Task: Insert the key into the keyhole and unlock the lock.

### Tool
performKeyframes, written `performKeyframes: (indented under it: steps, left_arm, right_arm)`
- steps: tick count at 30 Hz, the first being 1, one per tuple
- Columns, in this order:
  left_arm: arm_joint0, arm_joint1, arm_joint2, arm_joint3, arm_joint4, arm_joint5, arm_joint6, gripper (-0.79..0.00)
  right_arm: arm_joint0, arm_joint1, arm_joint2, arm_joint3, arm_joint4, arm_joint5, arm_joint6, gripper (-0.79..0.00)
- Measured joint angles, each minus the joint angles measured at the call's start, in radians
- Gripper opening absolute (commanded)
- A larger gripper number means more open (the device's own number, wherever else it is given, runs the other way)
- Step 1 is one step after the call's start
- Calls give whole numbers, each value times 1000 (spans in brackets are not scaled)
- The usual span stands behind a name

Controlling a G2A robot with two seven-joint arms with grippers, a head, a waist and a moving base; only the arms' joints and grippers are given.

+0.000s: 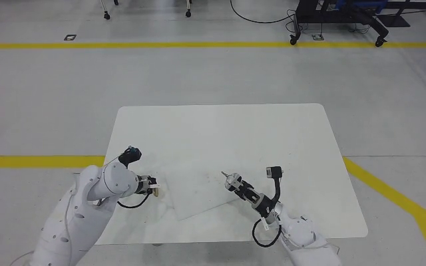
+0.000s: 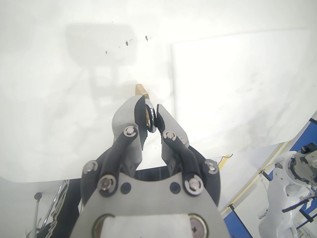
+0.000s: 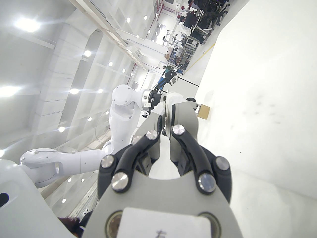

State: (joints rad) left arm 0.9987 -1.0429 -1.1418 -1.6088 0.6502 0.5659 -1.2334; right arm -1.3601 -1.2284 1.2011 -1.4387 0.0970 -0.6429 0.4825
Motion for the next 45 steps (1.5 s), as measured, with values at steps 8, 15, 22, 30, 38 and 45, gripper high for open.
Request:
performKeyframes:
  steps: [8, 15, 22, 30, 38, 45]
  left_arm:
    - [1, 4, 14, 3, 32, -40, -33, -785]
    - [32, 22, 9, -28, 125, -132, -100, -785]
    - [63, 24, -29, -61, 106, -140, -29, -785]
    - [70, 12, -38, -65, 21, -175, 113, -785]
    - [163, -1, -130, -186, -220, -405, 453, -785]
    - [245, -29, -141, -79, -765, -721, 576, -785]
  right_arm:
    - [0, 0, 0, 0, 0, 0, 0, -785]
    - [0, 0, 0, 0, 0, 0, 0, -785]
    - [0, 0, 0, 0, 0, 0, 0, -785]
    - [0, 0, 0, 0, 0, 0, 0, -785]
    - [0, 0, 0, 0, 0, 0, 0, -785]
    - [0, 0, 0, 0, 0, 0, 0, -785]
